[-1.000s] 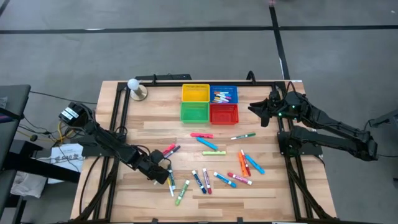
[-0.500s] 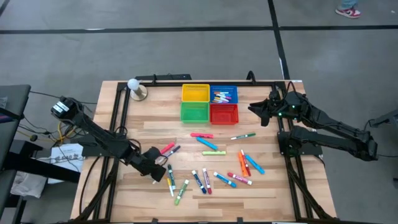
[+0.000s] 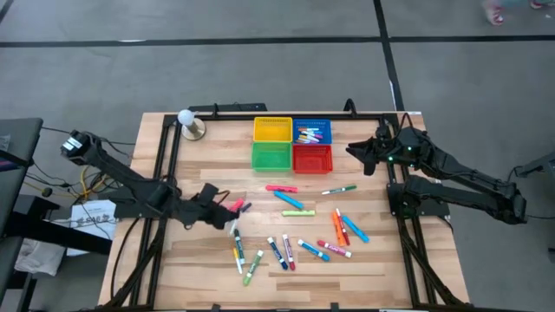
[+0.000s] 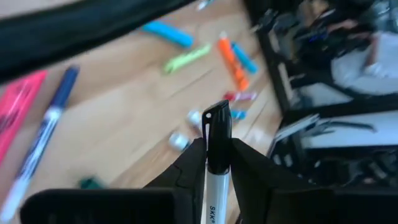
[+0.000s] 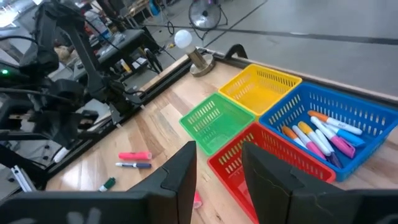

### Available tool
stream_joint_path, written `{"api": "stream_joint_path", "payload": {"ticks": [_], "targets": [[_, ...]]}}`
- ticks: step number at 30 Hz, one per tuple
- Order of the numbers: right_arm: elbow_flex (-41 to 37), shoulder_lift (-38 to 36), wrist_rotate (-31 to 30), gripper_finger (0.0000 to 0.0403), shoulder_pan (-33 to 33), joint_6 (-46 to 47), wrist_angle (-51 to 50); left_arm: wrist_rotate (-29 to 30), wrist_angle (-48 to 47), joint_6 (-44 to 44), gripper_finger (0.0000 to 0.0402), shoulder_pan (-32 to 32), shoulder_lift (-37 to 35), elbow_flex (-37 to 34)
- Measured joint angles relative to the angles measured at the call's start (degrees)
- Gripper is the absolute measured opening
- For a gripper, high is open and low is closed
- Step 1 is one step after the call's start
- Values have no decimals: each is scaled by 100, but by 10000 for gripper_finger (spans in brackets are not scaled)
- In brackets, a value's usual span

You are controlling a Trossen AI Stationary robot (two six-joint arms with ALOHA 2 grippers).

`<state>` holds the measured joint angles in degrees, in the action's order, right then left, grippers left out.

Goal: Pick & Place Markers
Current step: Put the small black highlighter pen into the blue bin

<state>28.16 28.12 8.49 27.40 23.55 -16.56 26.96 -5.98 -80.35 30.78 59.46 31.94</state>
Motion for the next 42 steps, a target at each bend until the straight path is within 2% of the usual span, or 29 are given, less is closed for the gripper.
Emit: {"api": "stream_joint_path", "payload": {"ticks": [9,13,16,20,30,34,37,42], "targets": [[0,0,-545,118,0,1,878,-334,1479,913,66,-1024,224,4],[2,87,-486,118,-57,110,1354,-510,1845,1104,66,-1453,274,11],[7,350,-190,118,-211,447,1653,-659,2183,1158,66,-1748,355,13],[7,856,188,118,-567,557,1999,-956,2598,1272,66,-2114,589,13],[4,2420,206,118,-1261,700,3483,-1442,4158,1306,66,-2766,1507,13],[4,3091,207,122,-1460,957,4221,-1546,4378,1322,66,-2968,1813,163],[18,3563,210,137,-1591,1085,4601,-1658,4414,1508,66,-3071,1962,378],[225,4245,297,183,-1764,1202,4987,-1697,4425,1791,66,-3223,2031,641]]}}
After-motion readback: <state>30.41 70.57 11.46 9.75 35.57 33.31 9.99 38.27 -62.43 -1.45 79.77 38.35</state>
